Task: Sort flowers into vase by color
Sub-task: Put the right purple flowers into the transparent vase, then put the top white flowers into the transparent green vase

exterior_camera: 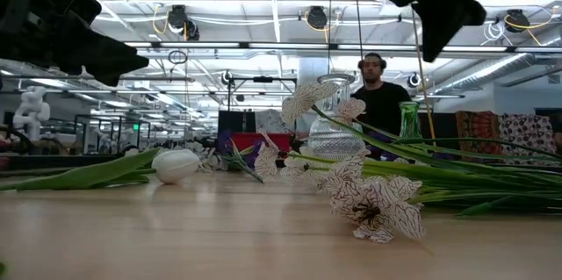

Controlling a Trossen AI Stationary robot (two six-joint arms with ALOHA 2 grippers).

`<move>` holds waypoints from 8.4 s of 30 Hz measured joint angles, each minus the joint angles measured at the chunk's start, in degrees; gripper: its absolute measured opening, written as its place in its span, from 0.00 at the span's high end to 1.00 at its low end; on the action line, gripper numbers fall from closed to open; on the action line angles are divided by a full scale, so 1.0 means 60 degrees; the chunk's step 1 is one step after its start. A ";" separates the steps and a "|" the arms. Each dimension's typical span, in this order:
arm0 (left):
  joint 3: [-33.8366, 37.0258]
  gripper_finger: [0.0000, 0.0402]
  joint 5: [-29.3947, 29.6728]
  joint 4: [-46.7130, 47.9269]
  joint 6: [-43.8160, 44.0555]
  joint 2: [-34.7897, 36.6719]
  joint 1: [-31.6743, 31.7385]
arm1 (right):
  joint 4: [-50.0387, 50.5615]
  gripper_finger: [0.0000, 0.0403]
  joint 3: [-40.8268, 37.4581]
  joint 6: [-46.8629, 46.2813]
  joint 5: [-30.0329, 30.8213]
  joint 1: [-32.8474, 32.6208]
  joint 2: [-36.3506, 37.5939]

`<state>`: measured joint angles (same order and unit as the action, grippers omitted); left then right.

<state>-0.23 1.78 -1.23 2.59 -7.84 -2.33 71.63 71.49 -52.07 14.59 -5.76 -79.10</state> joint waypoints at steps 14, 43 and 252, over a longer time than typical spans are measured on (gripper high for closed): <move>0.0000 0.59 0.0000 0.0000 0.0000 0.0000 -0.0002 | -0.0520 0.53 -0.3384 -0.1825 -0.1256 -0.1009 0.1018; -0.0001 0.59 -0.0003 0.0000 0.0000 0.0000 -0.0002 | -0.5045 0.07 -0.5151 -0.1487 -0.2003 -0.1497 -0.1266; -0.6954 0.50 0.0627 0.8669 0.8280 -1.2717 0.1527 | -0.3408 1.00 -0.5225 -0.4949 -0.0448 -0.3183 0.2592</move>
<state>-41.95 5.54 50.78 52.27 -84.14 6.83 51.18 40.14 -81.76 11.90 -24.86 -63.55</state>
